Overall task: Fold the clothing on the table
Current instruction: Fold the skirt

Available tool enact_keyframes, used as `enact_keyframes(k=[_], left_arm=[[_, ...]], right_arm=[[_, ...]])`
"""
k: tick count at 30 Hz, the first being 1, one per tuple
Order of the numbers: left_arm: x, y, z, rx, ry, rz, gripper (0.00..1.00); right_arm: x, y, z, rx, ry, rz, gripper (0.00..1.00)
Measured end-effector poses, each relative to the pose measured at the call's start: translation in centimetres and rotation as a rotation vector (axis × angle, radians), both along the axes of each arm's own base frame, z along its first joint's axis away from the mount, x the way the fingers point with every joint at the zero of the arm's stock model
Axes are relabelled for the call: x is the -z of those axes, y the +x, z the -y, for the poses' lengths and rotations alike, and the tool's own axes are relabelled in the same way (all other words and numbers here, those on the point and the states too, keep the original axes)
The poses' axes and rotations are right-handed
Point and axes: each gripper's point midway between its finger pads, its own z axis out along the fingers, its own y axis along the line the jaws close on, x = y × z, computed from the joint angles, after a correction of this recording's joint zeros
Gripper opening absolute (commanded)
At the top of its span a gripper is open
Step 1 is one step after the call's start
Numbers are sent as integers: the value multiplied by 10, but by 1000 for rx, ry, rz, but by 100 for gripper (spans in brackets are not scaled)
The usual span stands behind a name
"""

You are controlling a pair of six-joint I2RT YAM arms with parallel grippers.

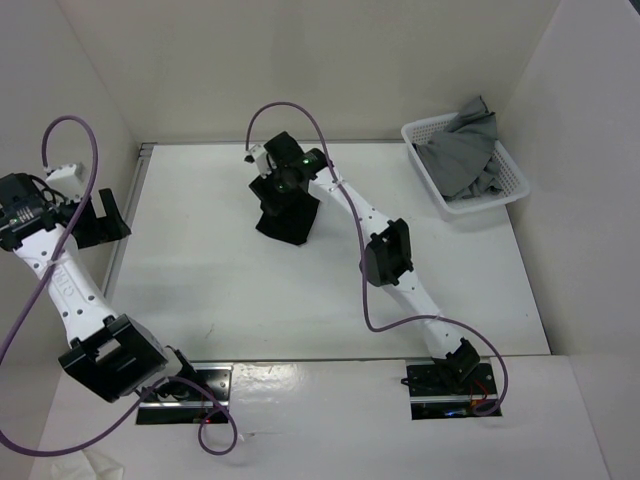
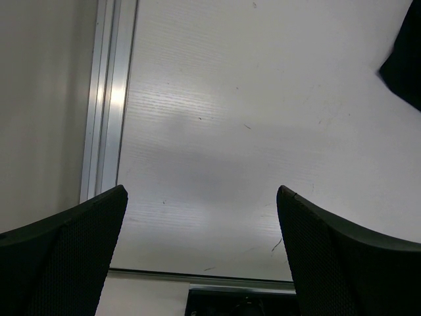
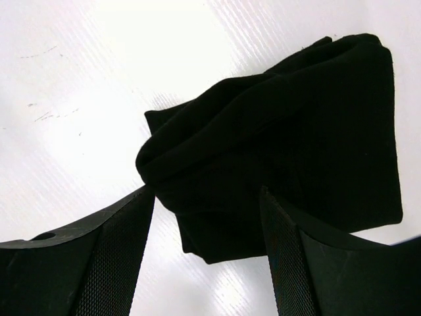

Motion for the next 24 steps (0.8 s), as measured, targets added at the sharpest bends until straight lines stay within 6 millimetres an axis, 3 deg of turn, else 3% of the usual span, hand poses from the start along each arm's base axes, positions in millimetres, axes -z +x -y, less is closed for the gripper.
enact_keyframes(k=[9, 14, 20, 24], left_arm=[[6, -3, -3, -12, -15, -12, 100], [11, -7, -6, -16, -20, -26, 100], [16, -11, -8, -19, -21, -40, 100], [20, -14, -8, -11, -19, -51, 100]], right_arm=[[3, 2, -8, -1, 4, 21, 70], [36, -8, -24, -29, -26, -5, 70], [82, -36, -49, -84, -81, -37, 70], [77, -45, -63, -103, -71, -11, 70]])
